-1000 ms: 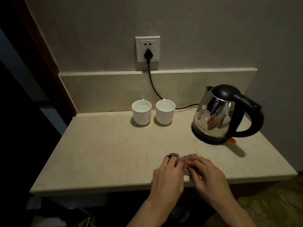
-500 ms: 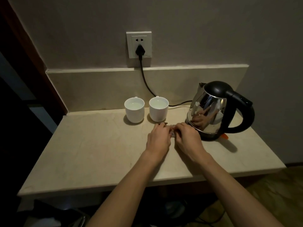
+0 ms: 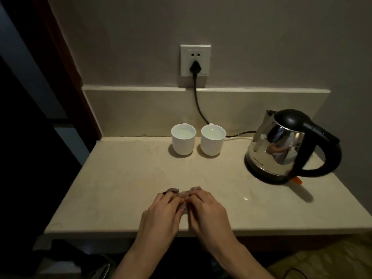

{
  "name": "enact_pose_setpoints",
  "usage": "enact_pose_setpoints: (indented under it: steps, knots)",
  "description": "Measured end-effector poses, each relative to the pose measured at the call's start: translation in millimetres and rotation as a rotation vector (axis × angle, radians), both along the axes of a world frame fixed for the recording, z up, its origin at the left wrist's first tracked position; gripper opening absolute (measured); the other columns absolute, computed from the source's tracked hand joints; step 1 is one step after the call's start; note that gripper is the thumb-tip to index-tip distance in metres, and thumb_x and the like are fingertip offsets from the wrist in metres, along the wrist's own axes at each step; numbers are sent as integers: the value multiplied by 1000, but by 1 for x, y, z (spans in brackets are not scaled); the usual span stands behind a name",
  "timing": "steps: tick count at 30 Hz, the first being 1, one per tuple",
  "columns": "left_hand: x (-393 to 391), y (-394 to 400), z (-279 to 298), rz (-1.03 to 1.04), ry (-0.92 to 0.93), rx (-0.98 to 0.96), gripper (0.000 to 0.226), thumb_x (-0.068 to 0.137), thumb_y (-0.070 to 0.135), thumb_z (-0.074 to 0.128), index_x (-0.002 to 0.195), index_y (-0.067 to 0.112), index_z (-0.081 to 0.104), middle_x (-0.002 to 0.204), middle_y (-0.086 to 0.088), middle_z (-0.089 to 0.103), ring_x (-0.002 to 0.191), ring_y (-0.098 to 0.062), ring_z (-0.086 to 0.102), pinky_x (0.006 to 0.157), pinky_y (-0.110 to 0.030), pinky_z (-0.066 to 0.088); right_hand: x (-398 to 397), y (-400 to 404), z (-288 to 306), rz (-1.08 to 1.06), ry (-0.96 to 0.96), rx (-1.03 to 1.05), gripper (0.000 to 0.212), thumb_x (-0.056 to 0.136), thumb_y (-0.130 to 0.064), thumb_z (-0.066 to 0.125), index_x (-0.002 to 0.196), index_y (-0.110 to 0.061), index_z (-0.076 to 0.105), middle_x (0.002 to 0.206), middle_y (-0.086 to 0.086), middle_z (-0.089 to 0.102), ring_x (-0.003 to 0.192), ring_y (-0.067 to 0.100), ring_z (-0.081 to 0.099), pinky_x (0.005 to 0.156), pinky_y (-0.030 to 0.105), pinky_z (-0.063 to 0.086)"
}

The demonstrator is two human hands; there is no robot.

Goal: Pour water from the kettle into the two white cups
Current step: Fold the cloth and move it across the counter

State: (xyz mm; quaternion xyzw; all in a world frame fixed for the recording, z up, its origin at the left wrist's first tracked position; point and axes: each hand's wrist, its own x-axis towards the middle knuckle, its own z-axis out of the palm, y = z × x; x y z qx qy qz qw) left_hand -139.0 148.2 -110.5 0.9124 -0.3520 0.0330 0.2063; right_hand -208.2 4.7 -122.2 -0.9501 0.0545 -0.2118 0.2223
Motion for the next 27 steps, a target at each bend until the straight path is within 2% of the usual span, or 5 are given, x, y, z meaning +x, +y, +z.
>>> enact_pose_setpoints:
  steps: [3, 8, 16, 22, 27]
  knots:
    - [28, 15, 1, 77, 4, 6, 27, 101, 36, 51, 125, 33, 62, 138, 15, 53, 117, -11, 50, 79, -32, 53, 38, 15, 1, 51, -11, -20, 26, 84, -17, 66, 108, -23, 72, 110, -5, 71, 107, 16, 65, 83, 29, 57]
    - [100, 40, 7, 199, -11, -42, 27, 102, 31, 52, 127, 32, 63, 132, 10, 59, 114, -13, 53, 85, -38, 54, 129, 40, 11, 139, 52, -37, 23, 92, -20, 54, 110, -22, 69, 104, -3, 67, 96, 17, 60, 79, 34, 54]
    - [217, 52, 14, 275, -9, -30, 26, 100, 22, 57, 123, 27, 68, 122, 1, 65, 110, -23, 60, 87, -40, 53, 257, 65, 20, 94, 132, -99, 20, 90, -18, 57, 104, -14, 71, 101, 7, 66, 92, 30, 62, 71, 41, 51]
    - [269, 48, 15, 264, 27, -51, 23, 99, 18, 58, 116, 26, 70, 116, -2, 67, 106, -27, 62, 86, -45, 54, 304, 71, 24, 7, 148, -94, 20, 93, -13, 56, 106, -11, 70, 106, 10, 66, 98, 32, 62, 69, 38, 45]
    - [273, 47, 11, 276, 15, -67, 24, 101, 21, 56, 121, 25, 68, 120, -1, 65, 106, -27, 62, 87, -44, 54, 309, 73, 22, -18, 145, -118, 21, 95, -14, 56, 110, -11, 70, 108, 9, 65, 101, 31, 61, 72, 39, 48]
